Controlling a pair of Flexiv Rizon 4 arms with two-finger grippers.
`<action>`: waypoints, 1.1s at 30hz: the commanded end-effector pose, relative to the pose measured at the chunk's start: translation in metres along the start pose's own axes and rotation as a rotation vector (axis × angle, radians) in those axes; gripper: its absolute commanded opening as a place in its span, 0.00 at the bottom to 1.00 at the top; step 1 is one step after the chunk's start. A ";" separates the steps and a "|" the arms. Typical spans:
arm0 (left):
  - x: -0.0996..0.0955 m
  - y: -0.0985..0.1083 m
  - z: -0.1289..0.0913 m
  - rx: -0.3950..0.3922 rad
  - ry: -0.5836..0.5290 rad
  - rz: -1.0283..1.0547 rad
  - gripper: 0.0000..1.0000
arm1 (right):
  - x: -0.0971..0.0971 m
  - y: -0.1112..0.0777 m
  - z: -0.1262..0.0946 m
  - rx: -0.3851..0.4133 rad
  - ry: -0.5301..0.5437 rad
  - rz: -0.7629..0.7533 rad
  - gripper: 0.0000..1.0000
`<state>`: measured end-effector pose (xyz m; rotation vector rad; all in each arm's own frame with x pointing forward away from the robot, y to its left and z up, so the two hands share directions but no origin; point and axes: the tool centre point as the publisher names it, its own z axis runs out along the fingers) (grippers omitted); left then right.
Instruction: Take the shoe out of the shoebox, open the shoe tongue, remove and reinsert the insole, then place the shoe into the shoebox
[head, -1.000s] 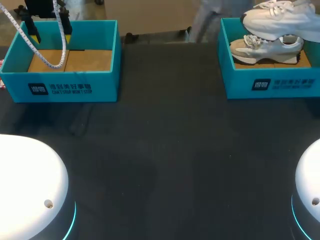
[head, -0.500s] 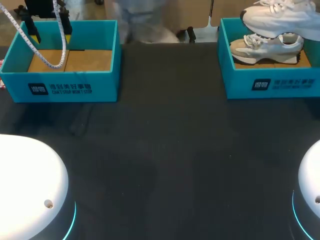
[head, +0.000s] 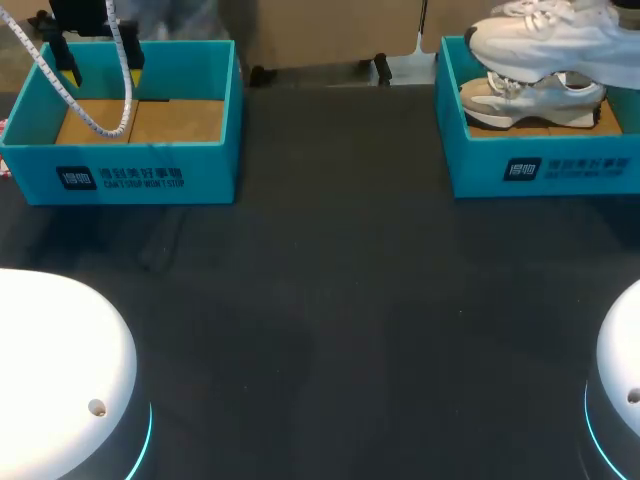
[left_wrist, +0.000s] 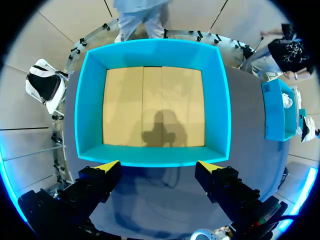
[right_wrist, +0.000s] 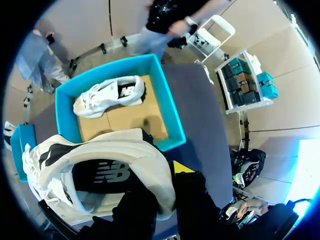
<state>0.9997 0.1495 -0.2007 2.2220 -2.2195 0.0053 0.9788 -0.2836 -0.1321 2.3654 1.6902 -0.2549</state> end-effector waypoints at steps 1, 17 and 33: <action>0.000 0.000 0.000 -0.001 0.000 0.000 1.00 | 0.011 -0.037 -0.013 -0.038 -0.030 -0.005 0.00; 0.000 0.000 0.000 -0.001 0.000 0.000 1.00 | 0.100 -0.147 -0.041 -0.035 -0.060 -0.010 0.00; 0.000 0.000 0.000 -0.001 0.000 0.000 1.00 | 0.173 -0.264 -0.064 -0.030 -0.098 -0.025 0.00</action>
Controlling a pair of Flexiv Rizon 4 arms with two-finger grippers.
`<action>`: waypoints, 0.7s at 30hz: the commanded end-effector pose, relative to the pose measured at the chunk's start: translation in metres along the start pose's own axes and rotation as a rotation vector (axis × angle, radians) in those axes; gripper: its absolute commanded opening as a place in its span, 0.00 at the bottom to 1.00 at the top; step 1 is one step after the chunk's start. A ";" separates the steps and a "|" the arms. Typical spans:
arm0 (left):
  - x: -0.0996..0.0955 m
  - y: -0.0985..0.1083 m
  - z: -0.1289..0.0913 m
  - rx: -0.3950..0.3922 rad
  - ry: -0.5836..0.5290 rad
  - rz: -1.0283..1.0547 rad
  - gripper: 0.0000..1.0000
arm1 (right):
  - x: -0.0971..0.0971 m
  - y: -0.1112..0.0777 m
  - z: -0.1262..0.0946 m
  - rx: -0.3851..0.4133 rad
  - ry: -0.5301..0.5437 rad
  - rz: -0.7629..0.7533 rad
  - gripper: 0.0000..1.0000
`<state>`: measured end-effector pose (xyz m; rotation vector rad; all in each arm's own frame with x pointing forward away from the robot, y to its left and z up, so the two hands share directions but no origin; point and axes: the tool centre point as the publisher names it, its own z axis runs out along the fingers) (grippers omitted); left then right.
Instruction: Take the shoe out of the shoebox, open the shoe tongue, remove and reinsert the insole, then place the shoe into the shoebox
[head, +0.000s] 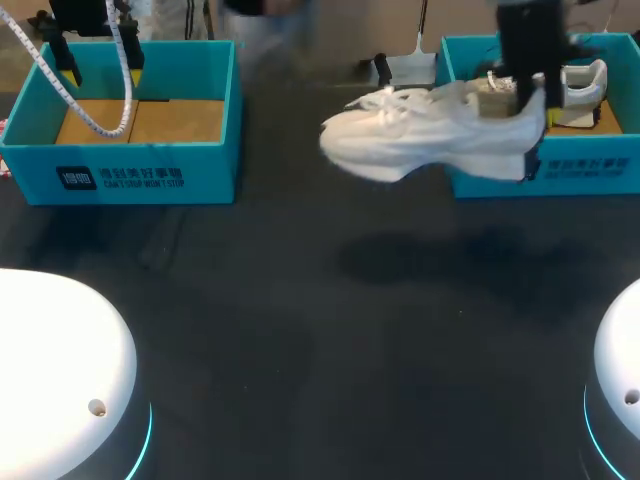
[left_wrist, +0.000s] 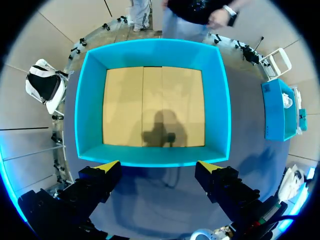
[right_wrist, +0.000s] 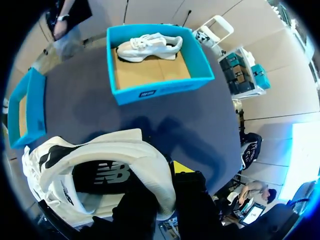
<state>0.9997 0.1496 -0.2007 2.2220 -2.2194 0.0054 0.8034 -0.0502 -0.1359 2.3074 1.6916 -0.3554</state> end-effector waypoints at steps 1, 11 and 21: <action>0.000 0.000 0.000 -0.001 0.000 0.000 1.00 | 0.021 -0.031 -0.007 -0.039 -0.029 0.006 0.00; 0.000 0.000 0.000 -0.001 0.000 0.000 1.00 | 0.054 -0.098 -0.012 -0.080 -0.029 -0.039 0.00; 0.000 0.000 0.000 -0.001 0.000 0.000 1.00 | 0.061 -0.125 -0.008 -0.071 -0.007 -0.038 0.00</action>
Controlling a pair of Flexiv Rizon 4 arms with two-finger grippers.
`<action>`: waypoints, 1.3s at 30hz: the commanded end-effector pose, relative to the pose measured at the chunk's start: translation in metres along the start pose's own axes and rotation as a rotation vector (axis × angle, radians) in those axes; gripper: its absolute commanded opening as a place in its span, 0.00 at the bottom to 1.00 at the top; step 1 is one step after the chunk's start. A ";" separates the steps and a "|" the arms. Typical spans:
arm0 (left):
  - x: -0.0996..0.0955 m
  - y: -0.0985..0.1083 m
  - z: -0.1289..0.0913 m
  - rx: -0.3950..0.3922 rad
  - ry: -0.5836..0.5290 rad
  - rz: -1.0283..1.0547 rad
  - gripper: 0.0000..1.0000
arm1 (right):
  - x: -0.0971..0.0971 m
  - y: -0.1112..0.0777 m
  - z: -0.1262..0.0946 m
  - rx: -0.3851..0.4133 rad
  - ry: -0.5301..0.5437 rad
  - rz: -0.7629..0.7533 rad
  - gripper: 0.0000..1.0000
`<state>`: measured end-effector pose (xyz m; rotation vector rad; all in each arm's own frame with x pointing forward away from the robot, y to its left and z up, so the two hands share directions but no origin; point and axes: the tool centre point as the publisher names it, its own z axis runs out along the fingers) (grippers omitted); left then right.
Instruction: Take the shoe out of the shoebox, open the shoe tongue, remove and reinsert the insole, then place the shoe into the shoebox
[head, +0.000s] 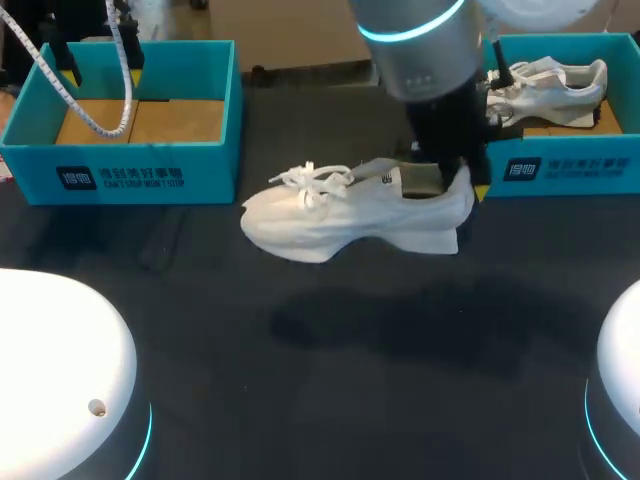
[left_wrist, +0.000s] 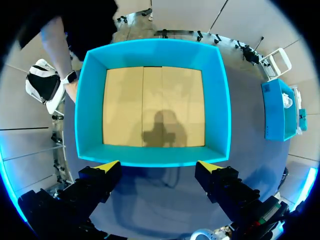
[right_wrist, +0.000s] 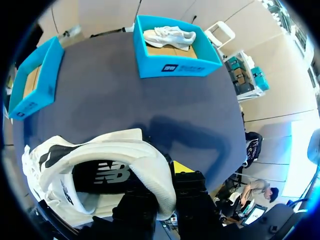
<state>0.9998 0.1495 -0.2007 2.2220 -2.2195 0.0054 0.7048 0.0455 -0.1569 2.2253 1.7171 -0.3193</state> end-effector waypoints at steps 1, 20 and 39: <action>0.000 0.000 0.000 -0.001 0.000 0.000 1.00 | -0.002 -0.002 0.001 -0.007 0.007 0.000 0.00; 0.000 0.000 0.000 -0.001 0.000 0.000 1.00 | 0.023 -0.009 0.017 -0.031 0.008 -0.029 0.00; 0.000 0.000 0.000 -0.001 0.000 0.000 1.00 | 0.079 -0.031 0.086 -0.063 -0.005 -0.005 0.00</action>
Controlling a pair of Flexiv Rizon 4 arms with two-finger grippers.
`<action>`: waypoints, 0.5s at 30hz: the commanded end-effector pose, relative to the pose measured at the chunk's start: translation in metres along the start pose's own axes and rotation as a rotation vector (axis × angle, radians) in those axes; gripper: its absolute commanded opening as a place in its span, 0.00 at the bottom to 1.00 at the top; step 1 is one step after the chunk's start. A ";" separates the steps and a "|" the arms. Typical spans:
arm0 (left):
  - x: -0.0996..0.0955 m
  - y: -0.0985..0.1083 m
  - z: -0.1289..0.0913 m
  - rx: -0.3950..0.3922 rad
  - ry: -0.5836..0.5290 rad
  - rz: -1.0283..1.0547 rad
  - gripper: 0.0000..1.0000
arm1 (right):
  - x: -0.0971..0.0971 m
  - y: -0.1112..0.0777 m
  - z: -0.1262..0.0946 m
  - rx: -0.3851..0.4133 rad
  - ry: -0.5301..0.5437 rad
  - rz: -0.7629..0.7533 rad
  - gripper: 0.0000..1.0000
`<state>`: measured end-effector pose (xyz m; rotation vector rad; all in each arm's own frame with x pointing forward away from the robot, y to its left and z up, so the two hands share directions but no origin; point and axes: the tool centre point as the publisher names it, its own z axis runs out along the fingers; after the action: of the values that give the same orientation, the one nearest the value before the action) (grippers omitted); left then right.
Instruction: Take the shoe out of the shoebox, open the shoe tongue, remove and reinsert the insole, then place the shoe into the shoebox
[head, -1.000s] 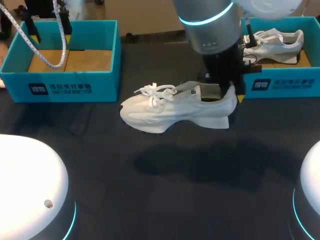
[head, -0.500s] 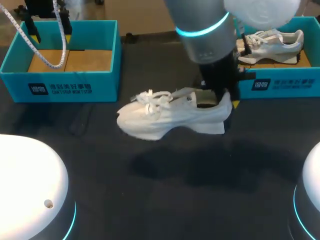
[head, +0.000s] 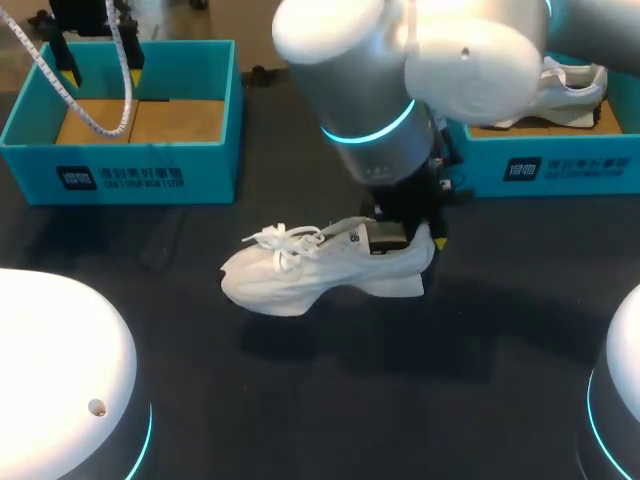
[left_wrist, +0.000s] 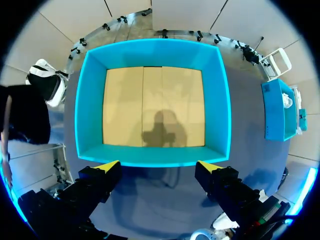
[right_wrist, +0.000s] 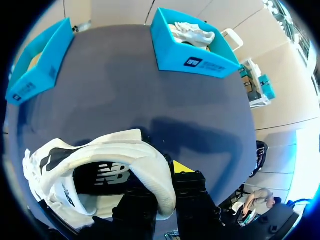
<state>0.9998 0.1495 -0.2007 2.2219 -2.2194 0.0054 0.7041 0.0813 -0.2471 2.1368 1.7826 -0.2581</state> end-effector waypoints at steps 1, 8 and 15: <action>0.000 0.000 0.000 -0.001 0.000 0.000 1.00 | 0.016 -0.013 0.019 0.006 -0.021 0.061 0.00; 0.000 0.000 0.000 -0.001 0.000 0.000 1.00 | 0.036 -0.020 0.048 0.011 -0.002 0.050 0.00; 0.000 0.000 0.000 -0.001 0.000 0.000 1.00 | 0.051 -0.023 0.077 -0.003 0.028 0.055 0.00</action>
<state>0.9998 0.1495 -0.2007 2.2220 -2.2194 0.0055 0.7021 0.0910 -0.3199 2.1206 1.8471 -0.2402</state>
